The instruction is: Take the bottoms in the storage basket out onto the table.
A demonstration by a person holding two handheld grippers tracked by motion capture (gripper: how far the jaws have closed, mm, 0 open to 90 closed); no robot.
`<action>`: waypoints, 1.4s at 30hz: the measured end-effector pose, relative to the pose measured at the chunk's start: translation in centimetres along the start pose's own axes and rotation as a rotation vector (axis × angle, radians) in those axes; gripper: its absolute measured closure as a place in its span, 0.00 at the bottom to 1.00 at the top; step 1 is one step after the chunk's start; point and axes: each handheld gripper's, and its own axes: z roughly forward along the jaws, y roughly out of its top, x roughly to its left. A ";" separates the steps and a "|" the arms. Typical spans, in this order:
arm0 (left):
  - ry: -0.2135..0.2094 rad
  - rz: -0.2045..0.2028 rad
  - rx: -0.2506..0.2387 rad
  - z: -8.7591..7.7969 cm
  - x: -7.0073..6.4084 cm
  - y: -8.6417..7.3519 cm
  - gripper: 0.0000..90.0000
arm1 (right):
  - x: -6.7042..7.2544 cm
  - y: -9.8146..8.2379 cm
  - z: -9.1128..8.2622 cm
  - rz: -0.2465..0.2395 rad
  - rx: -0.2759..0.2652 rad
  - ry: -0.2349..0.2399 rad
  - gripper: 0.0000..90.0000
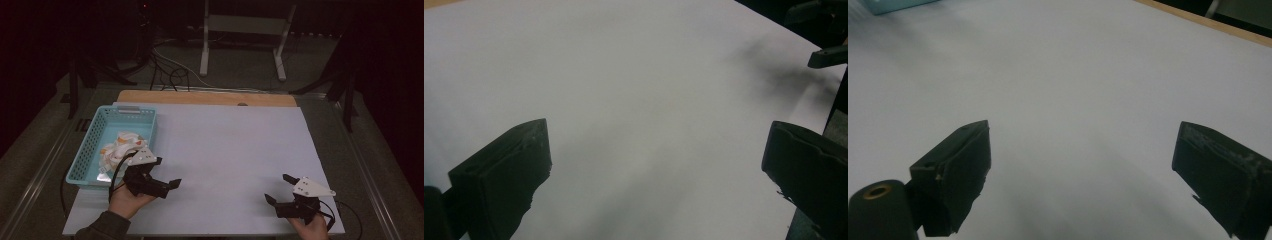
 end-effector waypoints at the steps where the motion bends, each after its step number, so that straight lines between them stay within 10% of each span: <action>1: -0.008 -0.004 0.002 -0.2 0.3 0.1 0.00 | 0.0 0.0 0.0 0.000 0.000 0.000 0.10; 14: 0.019 -0.044 0.008 -3.4 3.9 0.7 0.04 | 0.0 0.0 0.1 -0.003 0.004 0.006 0.10; 42: 0.283 -0.171 0.102 -6.2 10.9 -0.5 0.18 | -0.1 0.1 0.4 -0.005 0.009 0.023 0.10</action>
